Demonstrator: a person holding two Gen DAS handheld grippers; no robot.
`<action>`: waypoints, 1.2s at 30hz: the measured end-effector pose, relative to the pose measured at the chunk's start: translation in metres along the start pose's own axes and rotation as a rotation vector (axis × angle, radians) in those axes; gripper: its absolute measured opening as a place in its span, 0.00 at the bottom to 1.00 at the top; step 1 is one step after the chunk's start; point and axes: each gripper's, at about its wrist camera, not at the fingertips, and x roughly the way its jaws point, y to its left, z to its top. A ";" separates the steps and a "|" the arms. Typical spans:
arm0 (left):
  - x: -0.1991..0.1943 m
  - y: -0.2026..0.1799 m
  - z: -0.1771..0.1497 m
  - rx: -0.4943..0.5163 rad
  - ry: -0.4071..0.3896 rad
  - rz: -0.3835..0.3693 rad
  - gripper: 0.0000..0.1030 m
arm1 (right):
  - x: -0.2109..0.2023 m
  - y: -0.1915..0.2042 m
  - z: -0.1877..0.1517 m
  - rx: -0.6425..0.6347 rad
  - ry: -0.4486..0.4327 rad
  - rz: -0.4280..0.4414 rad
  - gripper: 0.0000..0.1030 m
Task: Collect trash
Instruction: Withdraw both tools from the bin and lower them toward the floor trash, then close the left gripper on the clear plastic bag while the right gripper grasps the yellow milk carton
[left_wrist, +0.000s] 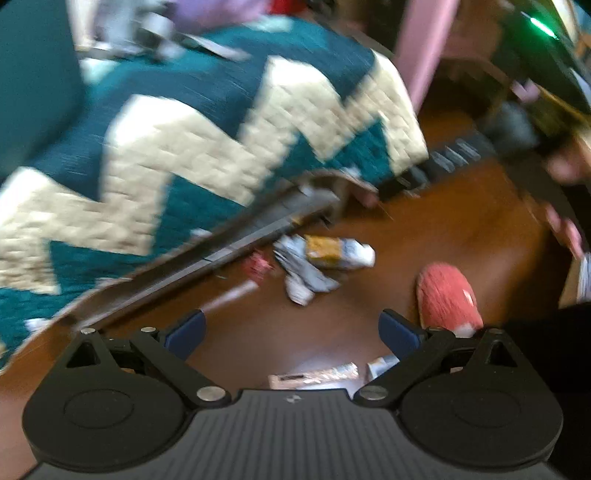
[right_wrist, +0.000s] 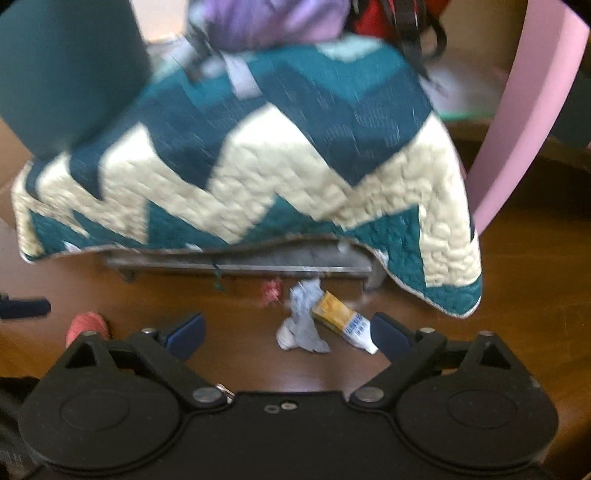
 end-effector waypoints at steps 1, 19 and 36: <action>0.013 -0.009 -0.002 0.031 0.011 -0.015 0.97 | 0.012 -0.007 0.001 0.003 0.018 -0.008 0.90; 0.216 -0.122 -0.069 0.458 0.272 -0.332 0.97 | 0.212 -0.076 -0.033 -0.221 0.270 0.012 0.74; 0.299 -0.162 -0.115 0.705 0.340 -0.385 0.96 | 0.291 -0.073 -0.030 -0.393 0.273 0.088 0.67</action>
